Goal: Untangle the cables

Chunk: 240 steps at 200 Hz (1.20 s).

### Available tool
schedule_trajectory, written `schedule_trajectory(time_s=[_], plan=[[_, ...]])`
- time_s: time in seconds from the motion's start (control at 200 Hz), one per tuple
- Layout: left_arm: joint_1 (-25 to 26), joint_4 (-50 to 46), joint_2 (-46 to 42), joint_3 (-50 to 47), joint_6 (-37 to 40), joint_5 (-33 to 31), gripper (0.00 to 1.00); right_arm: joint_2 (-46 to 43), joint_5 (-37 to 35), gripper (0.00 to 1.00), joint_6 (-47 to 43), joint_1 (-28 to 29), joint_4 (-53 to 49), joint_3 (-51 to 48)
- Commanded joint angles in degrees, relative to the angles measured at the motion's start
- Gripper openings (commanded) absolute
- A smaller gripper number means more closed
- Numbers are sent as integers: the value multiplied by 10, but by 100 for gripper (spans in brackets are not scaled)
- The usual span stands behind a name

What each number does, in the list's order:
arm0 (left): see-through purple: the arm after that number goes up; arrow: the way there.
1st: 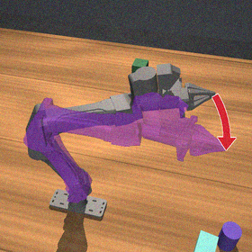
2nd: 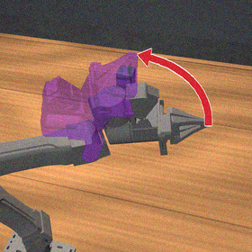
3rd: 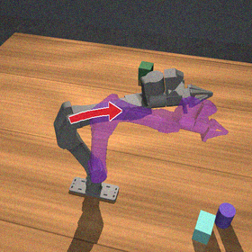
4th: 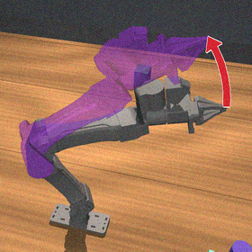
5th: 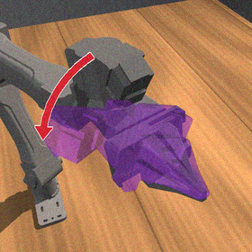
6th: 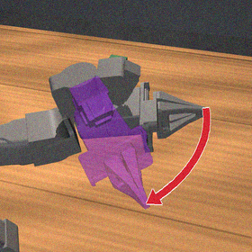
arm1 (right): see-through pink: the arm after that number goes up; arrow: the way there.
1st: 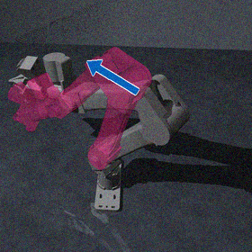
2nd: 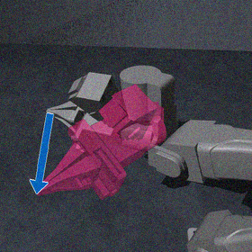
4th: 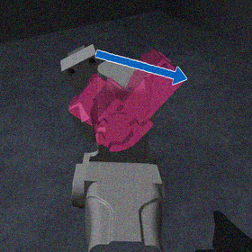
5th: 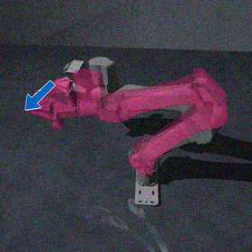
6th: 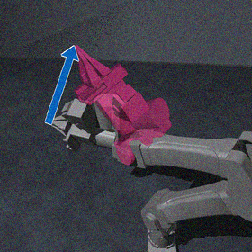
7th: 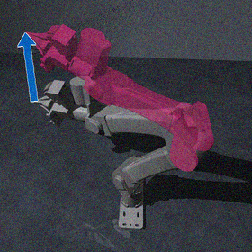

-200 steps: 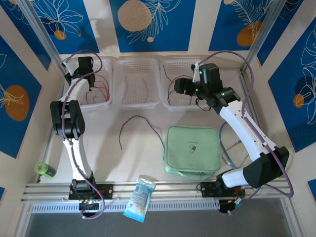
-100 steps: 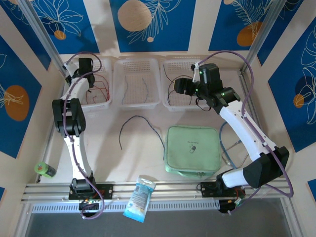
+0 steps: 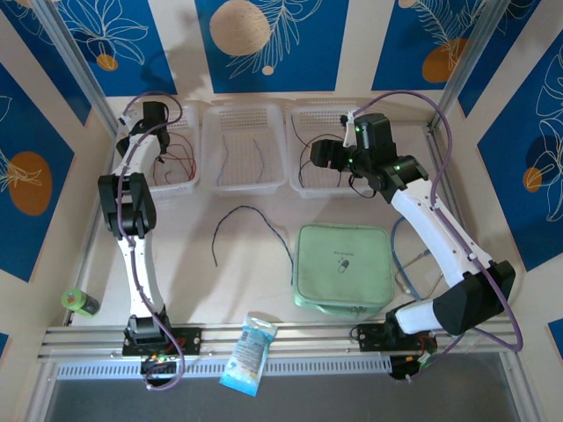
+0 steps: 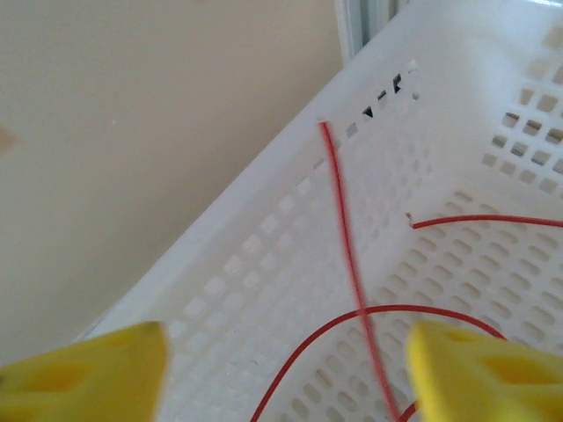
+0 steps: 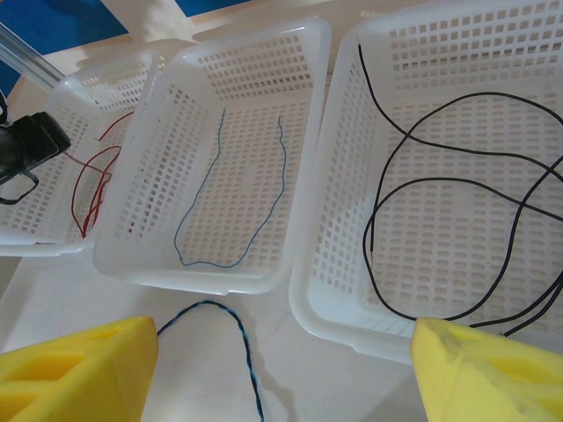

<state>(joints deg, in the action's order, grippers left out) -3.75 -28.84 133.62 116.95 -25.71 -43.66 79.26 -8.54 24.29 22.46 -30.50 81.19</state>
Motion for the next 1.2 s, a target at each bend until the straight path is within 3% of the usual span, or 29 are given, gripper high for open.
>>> schedule_trajectory(time_s=[0.0,0.055,0.185,0.355,0.64,0.78,0.935,1.196], plan=[[2,6,-20,-2,19,30,89,-22,7,76,-1,-2,-4,6],[10,20,-30,-6,40,13,100,-28,7,76,-1,-3,-4,2],[32,54,-61,-20,92,6,99,-41,8,76,0,-3,-4,-8],[52,27,-97,-25,96,28,99,-60,8,76,4,-3,-3,-22],[62,-7,-208,-158,79,278,99,-96,7,76,6,-6,6,-51],[62,-81,-214,-162,83,377,99,-100,16,76,15,-7,18,-66],[62,-88,-233,-195,95,433,97,-95,24,76,17,-6,18,-63],[59,-81,-241,-234,72,421,88,-95,21,76,20,-2,18,-60]])
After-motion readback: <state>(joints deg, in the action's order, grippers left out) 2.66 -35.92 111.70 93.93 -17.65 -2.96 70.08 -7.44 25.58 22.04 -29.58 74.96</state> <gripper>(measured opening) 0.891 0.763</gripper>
